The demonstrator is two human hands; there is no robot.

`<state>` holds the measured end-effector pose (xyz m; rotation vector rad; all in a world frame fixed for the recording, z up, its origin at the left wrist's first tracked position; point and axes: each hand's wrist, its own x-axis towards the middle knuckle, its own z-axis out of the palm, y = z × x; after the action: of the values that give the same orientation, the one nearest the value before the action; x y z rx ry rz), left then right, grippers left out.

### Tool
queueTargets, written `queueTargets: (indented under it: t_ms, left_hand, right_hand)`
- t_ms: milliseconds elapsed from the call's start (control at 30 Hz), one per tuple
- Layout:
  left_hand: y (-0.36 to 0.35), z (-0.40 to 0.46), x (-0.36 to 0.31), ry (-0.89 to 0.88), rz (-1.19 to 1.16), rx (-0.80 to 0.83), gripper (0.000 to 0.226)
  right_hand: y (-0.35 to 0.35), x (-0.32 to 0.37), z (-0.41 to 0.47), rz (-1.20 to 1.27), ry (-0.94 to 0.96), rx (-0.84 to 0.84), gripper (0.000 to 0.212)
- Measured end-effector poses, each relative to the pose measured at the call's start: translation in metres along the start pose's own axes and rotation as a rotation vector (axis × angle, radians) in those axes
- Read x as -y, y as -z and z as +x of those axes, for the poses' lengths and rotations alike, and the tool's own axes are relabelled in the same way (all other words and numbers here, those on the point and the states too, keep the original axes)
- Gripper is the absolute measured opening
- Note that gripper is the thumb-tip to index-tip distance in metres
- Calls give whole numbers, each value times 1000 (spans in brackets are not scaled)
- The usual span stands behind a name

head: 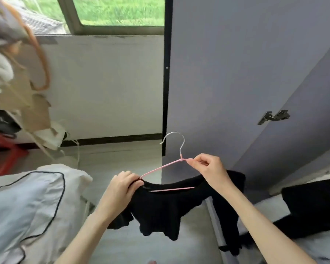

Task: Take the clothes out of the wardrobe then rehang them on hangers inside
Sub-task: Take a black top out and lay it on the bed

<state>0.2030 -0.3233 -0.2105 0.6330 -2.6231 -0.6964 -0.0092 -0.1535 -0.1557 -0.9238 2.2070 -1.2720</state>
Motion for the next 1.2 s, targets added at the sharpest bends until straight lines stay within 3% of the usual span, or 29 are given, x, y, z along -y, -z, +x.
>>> queueTargets:
  t_ms: [167,300,433,567,700,900,1200]
  left_hand:
    - [25,-55,15,247,122,-279,33]
    - [58,-107,18,451,130,-509,37]
    - [92,-170,14,612,186,-704,38]
    - [126,-241,9,752,223,-877,37]
    - [146,-321,-2,921,345,-1002,31]
    - [163,-457,-17,1181,600,-1203,42]
    - [191,-617,-66,1446,1123,-1411,37]
  right_hand:
    - [-51,27,9,-7,140,178,25]
    - [-98,64,5,-20,363,283,17]
    - [-146,96,-8,-102,728,238,28]
    - [-199,123,-32,-258,960,165,35]
    - [-264,156,-85,-226,1036,250,35]
    - [-348,205,-202,-128,1187,426,36]
    - [-449,260,-360,143,1393,730,36]
